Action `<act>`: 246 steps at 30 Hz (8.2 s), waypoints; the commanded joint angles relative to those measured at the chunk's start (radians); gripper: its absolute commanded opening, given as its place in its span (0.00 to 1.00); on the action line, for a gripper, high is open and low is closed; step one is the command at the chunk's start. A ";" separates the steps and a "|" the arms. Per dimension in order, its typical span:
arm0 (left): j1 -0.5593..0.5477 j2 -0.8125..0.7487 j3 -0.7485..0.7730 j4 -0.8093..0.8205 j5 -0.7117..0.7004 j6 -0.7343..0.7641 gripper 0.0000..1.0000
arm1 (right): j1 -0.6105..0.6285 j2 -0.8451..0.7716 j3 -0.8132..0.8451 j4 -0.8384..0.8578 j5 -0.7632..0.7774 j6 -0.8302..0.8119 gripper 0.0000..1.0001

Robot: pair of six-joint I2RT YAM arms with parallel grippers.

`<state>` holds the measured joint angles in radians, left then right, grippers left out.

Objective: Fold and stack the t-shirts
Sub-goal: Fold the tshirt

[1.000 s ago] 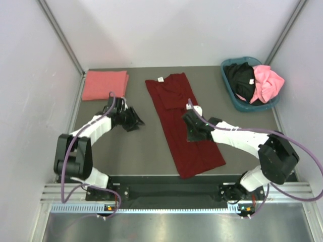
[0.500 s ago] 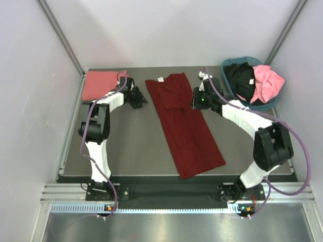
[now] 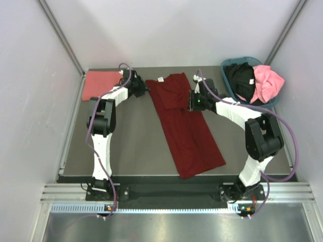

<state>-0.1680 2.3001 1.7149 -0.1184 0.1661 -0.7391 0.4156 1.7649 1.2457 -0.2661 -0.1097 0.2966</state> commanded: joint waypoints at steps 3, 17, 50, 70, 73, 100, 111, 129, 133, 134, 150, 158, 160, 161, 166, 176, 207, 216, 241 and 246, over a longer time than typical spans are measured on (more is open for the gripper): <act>-0.001 0.108 0.090 0.001 -0.036 -0.014 0.51 | -0.014 -0.005 0.067 0.039 0.008 -0.017 0.35; -0.001 0.260 0.310 0.066 -0.016 -0.051 0.00 | -0.017 -0.010 0.066 0.073 -0.013 0.006 0.35; 0.004 -0.344 -0.281 -0.026 0.118 0.018 0.55 | -0.124 -0.258 -0.285 -0.182 -0.031 0.111 0.56; -0.589 -1.116 -1.120 -0.109 -0.040 -0.337 0.59 | -0.184 -0.593 -0.667 -0.311 -0.110 0.193 0.50; -0.634 -1.128 -1.179 -0.049 -0.034 -0.405 0.60 | -0.182 -0.585 -0.686 -0.298 -0.117 0.207 0.52; -0.818 -0.947 -1.252 0.060 -0.152 -0.671 0.54 | -0.104 -0.673 -0.798 -0.305 -0.041 0.319 0.42; -0.840 -0.990 -1.253 -0.004 -0.204 -0.692 0.31 | -0.098 -0.693 -0.792 -0.347 0.001 0.332 0.34; -0.841 -1.131 -1.267 -0.122 -0.220 -0.709 0.00 | 0.109 -0.739 -0.759 -0.367 0.063 0.447 0.00; -0.847 -1.179 -1.285 -0.194 -0.226 -0.721 0.00 | 0.130 -0.763 -0.744 -0.407 0.104 0.464 0.00; -0.849 -1.197 -1.293 -0.210 -0.227 -0.726 0.00 | 0.134 -0.766 -0.741 -0.412 0.104 0.467 0.00; -0.860 -1.203 -1.263 -0.156 -0.181 -0.712 0.00 | 0.269 -0.776 -0.641 -0.444 0.186 0.506 0.00; -0.840 -1.157 -1.157 -0.220 -0.250 -0.649 0.00 | 0.269 -0.717 -0.557 -0.395 0.174 0.429 0.00; -0.796 -1.139 -1.134 -0.233 -0.241 -0.626 0.00 | 0.270 -0.691 -0.522 -0.394 0.179 0.406 0.00; -0.779 -1.133 -1.118 -0.231 -0.222 -0.600 0.00 | 0.269 -0.662 -0.511 -0.394 0.180 0.400 0.00; -0.653 -1.093 -1.057 -0.251 -0.178 -0.513 0.00 | 0.264 -0.581 -0.445 -0.360 0.180 0.372 0.00; -0.444 -0.980 -0.913 -0.260 -0.080 -0.320 0.00 | 0.184 -0.432 -0.266 -0.354 0.196 0.302 0.00; -0.105 -0.326 -0.242 -0.293 0.202 -0.059 0.00 | -0.087 0.169 0.363 -0.312 0.013 0.110 0.00; -0.099 -0.249 -0.175 -0.293 0.220 -0.059 0.00 | -0.116 0.215 0.399 -0.297 -0.013 0.107 0.00; -0.073 -0.145 -0.077 -0.306 0.187 -0.059 0.00 | -0.143 0.363 0.529 -0.266 -0.054 0.098 0.01; -0.068 -0.125 -0.046 -0.293 0.197 -0.055 0.00 | -0.149 0.384 0.558 -0.274 -0.054 0.107 0.01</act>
<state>-0.2485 2.1681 1.6115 -0.4347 0.3630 -0.8005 0.2836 2.1384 1.7393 -0.5667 -0.1596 0.4030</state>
